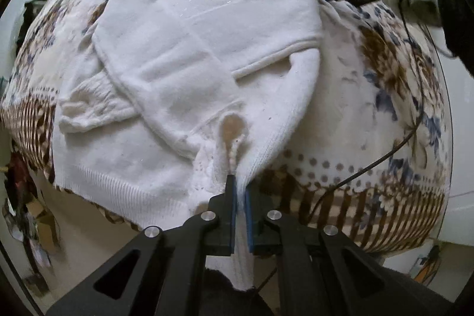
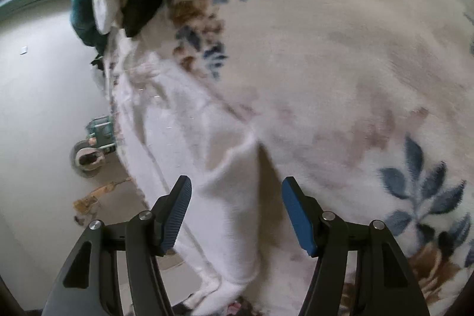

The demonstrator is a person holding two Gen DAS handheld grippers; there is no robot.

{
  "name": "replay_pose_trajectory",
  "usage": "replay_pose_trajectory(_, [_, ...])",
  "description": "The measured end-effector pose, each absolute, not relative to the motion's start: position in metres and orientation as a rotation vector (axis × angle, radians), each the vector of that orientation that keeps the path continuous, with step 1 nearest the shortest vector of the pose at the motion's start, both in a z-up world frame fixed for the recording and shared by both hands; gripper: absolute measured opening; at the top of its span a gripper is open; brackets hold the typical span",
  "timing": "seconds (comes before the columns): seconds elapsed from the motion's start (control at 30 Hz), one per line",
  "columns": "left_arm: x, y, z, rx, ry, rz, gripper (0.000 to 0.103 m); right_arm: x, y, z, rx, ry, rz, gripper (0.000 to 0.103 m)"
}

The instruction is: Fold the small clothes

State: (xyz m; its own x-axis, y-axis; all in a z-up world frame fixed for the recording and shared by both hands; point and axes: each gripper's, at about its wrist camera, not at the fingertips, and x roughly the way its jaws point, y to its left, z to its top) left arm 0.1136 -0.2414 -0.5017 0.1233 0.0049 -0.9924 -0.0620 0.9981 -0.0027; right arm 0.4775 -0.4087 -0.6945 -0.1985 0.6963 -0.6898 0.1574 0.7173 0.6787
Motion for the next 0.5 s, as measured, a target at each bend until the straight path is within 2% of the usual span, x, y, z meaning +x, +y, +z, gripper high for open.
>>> replay_pose_trajectory(0.03, [0.111,-0.239,-0.501,-0.064,1.456,0.056,0.003,0.476,-0.403,-0.699,0.674,1.735,0.557,0.058])
replay_pose_trajectory(0.1, [0.106,-0.232,-0.494,-0.083,1.459,0.074,0.003,0.475,-0.394,-0.705,0.651,1.754,0.561,0.033])
replay_pose_trajectory(0.13, [0.106,-0.231,-0.491,-0.09,1.457,0.077,0.003,0.474,-0.387,-0.707,0.649,1.765,0.553,0.01])
replay_pose_trajectory(0.27, [0.106,-0.212,-0.47,-0.139,1.429,0.095,0.003,0.471,-0.364,-0.696,0.635,1.75,0.501,0.008])
replay_pose_trajectory(0.5, [0.111,-0.145,-0.442,-0.285,1.349,0.147,0.003,0.489,-0.308,-0.606,0.524,1.654,0.527,0.007])
